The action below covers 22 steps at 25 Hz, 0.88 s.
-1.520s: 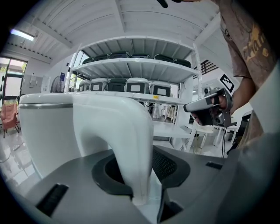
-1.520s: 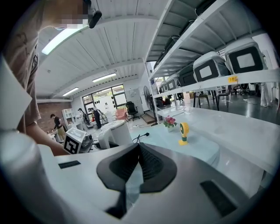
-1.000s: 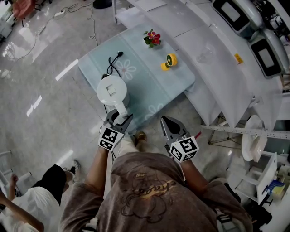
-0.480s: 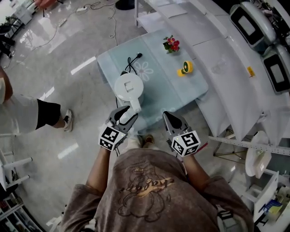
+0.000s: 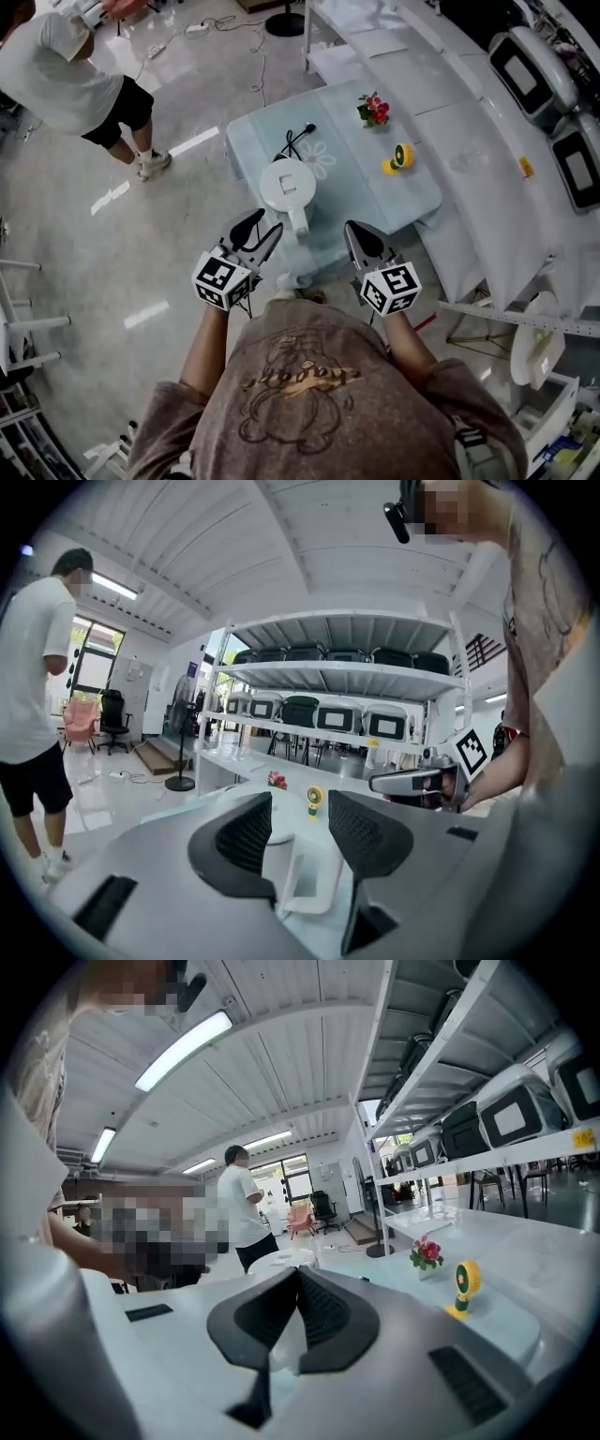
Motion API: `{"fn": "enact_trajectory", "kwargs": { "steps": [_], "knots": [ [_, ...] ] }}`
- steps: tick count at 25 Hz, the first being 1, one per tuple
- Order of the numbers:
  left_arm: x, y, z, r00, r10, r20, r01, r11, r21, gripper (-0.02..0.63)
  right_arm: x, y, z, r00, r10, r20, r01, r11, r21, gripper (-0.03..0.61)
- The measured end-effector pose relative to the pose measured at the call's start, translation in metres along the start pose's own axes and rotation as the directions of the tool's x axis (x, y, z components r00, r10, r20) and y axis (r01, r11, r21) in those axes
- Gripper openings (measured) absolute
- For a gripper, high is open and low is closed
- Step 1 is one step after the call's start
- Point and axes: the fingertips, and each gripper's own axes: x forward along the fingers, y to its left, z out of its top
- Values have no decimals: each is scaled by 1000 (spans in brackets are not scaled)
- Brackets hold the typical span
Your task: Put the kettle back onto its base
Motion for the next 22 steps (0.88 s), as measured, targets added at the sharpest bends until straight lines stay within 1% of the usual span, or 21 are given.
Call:
{"fn": "enact_trajectory", "kwargs": {
  "steps": [2,6,12,14,18,22],
  "knots": [
    [-3,5,12,999,13,34,-12,1000,-27,196,0,0,12,1000,-8,19,8,1000,-11,-3],
    [-10,10,35,995,53,81,-49,997,-52,195,-3,-3,36,997,-30,65,32,999,-34,-3],
    [-19,19,41,987,125,104,-121,991,-50,192,-10,-17,52,990,-82,113,88,995,-44,-3],
    [-22,23,41,982,151,117,-147,988,-42,173,-10,-18,54,989,-86,118,92,995,-48,-3],
    [-27,31,37,971,202,127,-199,979,-41,106,-10,-19,51,989,-94,116,101,994,-51,-3],
    [-29,36,31,965,236,113,-234,972,-30,65,-10,-22,45,988,-108,109,114,993,-43,-3]
  ]
}}
